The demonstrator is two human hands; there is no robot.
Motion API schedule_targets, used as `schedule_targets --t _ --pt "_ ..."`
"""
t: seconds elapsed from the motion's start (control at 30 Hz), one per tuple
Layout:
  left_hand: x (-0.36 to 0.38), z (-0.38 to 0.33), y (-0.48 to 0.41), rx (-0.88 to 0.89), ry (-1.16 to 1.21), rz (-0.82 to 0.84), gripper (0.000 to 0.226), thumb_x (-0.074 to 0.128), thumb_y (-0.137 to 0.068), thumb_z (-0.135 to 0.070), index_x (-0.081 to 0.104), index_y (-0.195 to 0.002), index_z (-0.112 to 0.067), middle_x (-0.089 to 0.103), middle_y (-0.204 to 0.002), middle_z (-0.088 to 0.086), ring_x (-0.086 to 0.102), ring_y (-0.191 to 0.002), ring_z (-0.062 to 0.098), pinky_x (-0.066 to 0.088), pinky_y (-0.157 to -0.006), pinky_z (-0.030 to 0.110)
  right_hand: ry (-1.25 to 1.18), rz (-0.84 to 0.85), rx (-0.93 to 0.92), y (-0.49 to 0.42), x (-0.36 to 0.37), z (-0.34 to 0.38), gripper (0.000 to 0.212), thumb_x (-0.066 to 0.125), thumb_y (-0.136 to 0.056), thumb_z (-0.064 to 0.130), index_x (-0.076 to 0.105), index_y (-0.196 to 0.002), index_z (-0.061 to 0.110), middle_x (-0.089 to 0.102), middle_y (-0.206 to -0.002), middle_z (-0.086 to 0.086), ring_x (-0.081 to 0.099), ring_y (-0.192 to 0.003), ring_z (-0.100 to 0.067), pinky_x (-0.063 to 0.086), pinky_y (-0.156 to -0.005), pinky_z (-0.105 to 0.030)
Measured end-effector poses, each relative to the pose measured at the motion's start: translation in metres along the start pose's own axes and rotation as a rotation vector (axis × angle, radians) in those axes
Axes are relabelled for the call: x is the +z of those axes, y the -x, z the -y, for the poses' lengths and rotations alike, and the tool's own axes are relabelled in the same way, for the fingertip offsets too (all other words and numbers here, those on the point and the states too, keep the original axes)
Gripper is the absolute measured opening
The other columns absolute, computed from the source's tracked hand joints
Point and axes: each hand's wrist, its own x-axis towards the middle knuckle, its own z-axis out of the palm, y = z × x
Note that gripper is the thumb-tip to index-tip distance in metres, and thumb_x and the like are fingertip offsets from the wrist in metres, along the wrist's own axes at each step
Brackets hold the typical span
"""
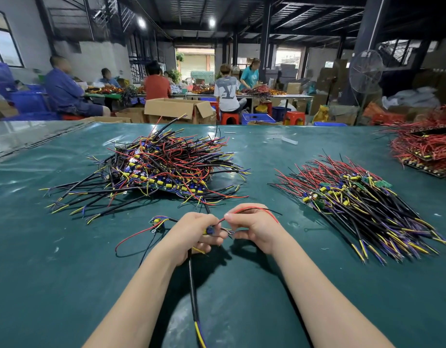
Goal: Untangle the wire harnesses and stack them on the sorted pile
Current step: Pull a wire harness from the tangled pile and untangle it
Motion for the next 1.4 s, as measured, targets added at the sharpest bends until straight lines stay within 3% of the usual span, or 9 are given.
schedule_targets --t 0.23,0.37,0.47,0.7,0.93,1.03,1.2,1.3,1.4 --pt "0.004 0.001 0.002 0.046 0.002 0.064 0.024 0.047 -0.09 -0.006 0.053 -0.068 -0.012 0.061 -0.053 -0.005 0.056 -0.043 0.006 0.036 -0.037 0.013 -0.038 -0.007 0.084 0.002 -0.007 0.002 0.033 0.055 -0.077 -0.009 0.061 -0.051 0.009 0.051 -0.045 -0.002 0.05 -0.041 -0.011 0.043 -0.043 -0.017" --pt "-0.003 0.0 -0.001 0.168 -0.045 -0.03 0.026 0.048 -0.089 -0.004 0.049 -0.064 -0.01 0.053 -0.044 -0.006 0.045 -0.034 0.006 0.029 -0.036 0.013 -0.174 -0.059 0.098 0.001 -0.003 0.001 0.021 0.056 -0.082 -0.001 0.063 -0.064 0.008 0.059 -0.048 0.002 0.055 -0.042 -0.006 0.042 -0.041 -0.015" --pt "-0.007 0.002 -0.001 0.229 -0.056 -0.101 0.03 0.058 -0.088 -0.008 0.05 -0.059 -0.011 0.051 -0.039 -0.005 0.04 -0.03 0.006 0.031 -0.035 0.012 -0.185 -0.133 0.053 0.0 -0.005 0.0 0.022 0.062 -0.078 -0.004 0.064 -0.059 0.009 0.055 -0.045 0.002 0.051 -0.04 -0.006 0.04 -0.039 -0.014" --pt "-0.012 0.001 -0.005 0.332 -0.045 -0.19 0.031 0.063 -0.083 -0.004 0.051 -0.055 -0.01 0.05 -0.037 -0.004 0.04 -0.03 0.006 0.033 -0.034 0.014 -0.252 0.065 0.157 0.004 -0.005 0.002 0.043 0.049 -0.083 -0.003 0.065 -0.046 0.011 0.054 -0.044 0.002 0.048 -0.037 -0.006 0.037 -0.037 -0.013" --pt "-0.018 0.007 -0.008 0.341 -0.022 -0.249 0.029 0.067 -0.082 -0.009 0.057 -0.055 -0.012 0.054 -0.039 -0.002 0.043 -0.031 0.007 0.035 -0.035 0.015 -0.209 -0.17 0.123 -0.001 -0.003 0.003 0.014 0.061 -0.083 0.003 0.061 -0.069 0.007 0.06 -0.046 0.003 0.052 -0.037 -0.002 0.04 -0.037 -0.012" --pt "-0.019 0.007 -0.008 0.297 -0.012 -0.177 0.03 0.066 -0.083 -0.01 0.057 -0.055 -0.013 0.059 -0.045 -0.001 0.048 -0.035 0.007 0.037 -0.037 0.014 -0.254 -0.228 0.116 -0.002 -0.005 0.004 0.017 0.063 -0.082 0.003 0.06 -0.066 0.008 0.058 -0.044 0.004 0.05 -0.035 -0.001 0.039 -0.035 -0.011" --pt "-0.021 0.007 -0.009 0.281 0.093 -0.21 0.026 0.065 -0.084 -0.013 0.058 -0.059 -0.012 0.057 -0.045 -0.004 0.048 -0.036 0.004 0.038 -0.039 0.012 -0.535 -0.023 0.25 0.003 -0.007 0.005 0.044 0.05 -0.089 0.013 0.068 -0.049 0.01 0.056 -0.045 0.003 0.051 -0.036 -0.003 0.039 -0.034 -0.011" --pt "-0.021 0.007 -0.01 0.301 0.11 -0.267 0.025 0.065 -0.084 -0.013 0.058 -0.06 -0.011 0.056 -0.043 -0.005 0.046 -0.035 0.003 0.037 -0.038 0.012 -0.498 -0.013 0.263 0.003 -0.008 0.004 0.047 0.049 -0.091 0.013 0.068 -0.049 0.009 0.057 -0.045 0.002 0.051 -0.036 -0.003 0.041 -0.035 -0.012" --pt "-0.02 0.007 -0.011 0.325 0.137 -0.312 0.025 0.066 -0.083 -0.011 0.058 -0.059 -0.01 0.056 -0.043 -0.005 0.046 -0.035 0.002 0.037 -0.038 0.012 -0.312 -0.098 0.192 0.001 -0.008 0.005 0.029 0.058 -0.086 0.006 0.063 -0.058 0.01 0.052 -0.044 0.004 0.047 -0.035 -0.003 0.04 -0.036 -0.013"
